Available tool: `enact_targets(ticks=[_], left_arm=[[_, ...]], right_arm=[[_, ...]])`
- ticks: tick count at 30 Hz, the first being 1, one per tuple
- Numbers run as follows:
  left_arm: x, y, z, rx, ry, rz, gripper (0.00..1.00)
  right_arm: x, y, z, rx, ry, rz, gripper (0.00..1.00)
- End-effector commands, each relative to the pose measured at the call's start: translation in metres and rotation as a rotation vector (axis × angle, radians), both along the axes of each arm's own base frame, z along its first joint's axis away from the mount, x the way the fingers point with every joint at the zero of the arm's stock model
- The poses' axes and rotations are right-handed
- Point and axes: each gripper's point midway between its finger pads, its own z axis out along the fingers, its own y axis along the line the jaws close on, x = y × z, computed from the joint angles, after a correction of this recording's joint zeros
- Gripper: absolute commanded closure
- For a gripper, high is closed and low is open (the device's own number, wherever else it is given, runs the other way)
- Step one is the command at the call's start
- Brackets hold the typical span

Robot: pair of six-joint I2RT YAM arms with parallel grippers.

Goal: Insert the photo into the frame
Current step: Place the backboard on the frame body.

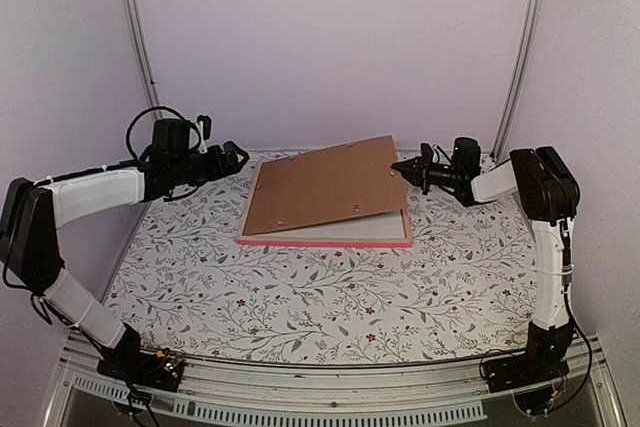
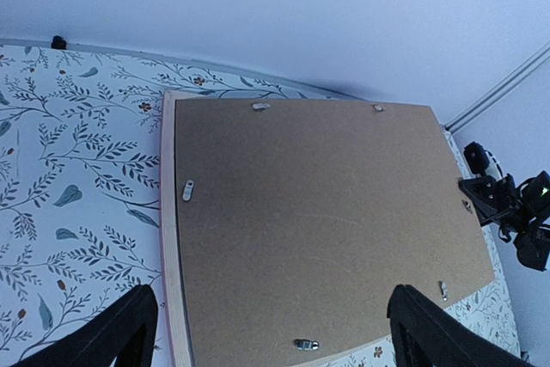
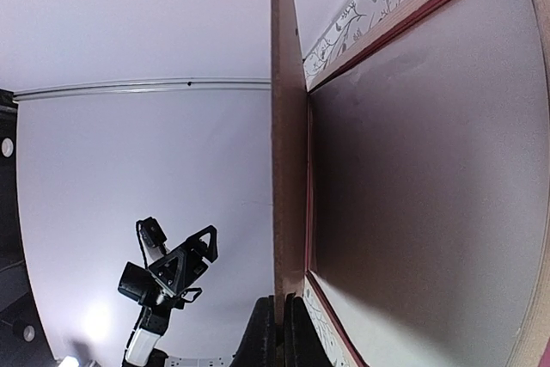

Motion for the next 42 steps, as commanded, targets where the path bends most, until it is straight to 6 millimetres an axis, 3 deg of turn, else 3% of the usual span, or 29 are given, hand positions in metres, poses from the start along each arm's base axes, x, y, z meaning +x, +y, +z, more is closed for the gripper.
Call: enact_targets(ticks=[1, 23, 42], left_arm=[[0.002, 0.004, -0.005, 0.007, -0.007, -0.002, 0.04], [0.001, 0.004, -0.015, 0.013, 0.012, -0.008, 0.04], [0.002, -0.001, -0.033, 0.001, 0.053, -0.027, 0.04]], right_arm=[[0.008, 0.000, 0.012, 0.011, -0.073, 0.013, 1.00], [0.009, 0.003, -0.010, -0.036, -0.063, 0.009, 1.00], [0.006, 0.005, -0.037, -0.119, -0.029, -0.011, 0.80]])
